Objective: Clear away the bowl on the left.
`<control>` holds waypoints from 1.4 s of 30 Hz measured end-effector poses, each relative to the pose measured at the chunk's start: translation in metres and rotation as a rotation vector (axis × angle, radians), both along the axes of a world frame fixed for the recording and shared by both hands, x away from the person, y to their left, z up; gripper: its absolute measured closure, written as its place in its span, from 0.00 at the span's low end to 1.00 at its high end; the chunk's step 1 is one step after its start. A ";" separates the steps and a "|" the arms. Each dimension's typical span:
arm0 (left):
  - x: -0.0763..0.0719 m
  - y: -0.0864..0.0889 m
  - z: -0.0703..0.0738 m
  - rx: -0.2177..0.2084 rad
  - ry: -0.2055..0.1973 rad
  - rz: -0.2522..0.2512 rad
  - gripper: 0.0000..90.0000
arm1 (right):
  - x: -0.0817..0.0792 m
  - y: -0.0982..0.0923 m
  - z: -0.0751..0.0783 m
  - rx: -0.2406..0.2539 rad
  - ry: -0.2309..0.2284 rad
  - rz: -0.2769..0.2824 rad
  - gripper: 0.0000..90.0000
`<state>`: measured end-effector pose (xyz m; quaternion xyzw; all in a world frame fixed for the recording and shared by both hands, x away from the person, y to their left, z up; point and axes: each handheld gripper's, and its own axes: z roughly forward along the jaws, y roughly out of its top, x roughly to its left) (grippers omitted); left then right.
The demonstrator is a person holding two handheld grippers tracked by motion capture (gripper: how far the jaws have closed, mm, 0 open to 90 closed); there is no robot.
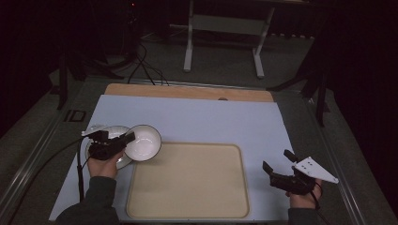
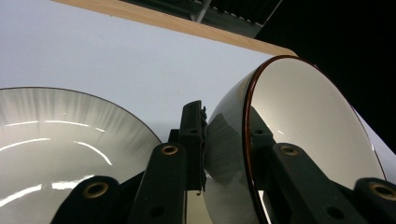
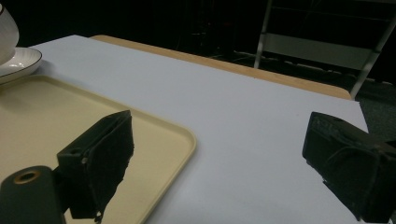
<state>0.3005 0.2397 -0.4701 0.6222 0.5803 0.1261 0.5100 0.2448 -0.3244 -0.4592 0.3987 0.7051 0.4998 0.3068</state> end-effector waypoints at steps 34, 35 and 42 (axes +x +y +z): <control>0.002 -0.036 -0.003 0.036 0.001 -0.109 0.85 | 0.000 0.000 0.000 0.000 -0.001 -0.001 0.10; 0.002 -0.038 -0.003 0.037 0.000 -0.113 0.85 | 0.000 0.000 0.000 0.000 -0.001 -0.001 0.10; 0.002 -0.046 -0.004 0.044 0.005 -0.129 0.84 | 0.000 0.000 0.000 -0.001 0.000 -0.001 0.10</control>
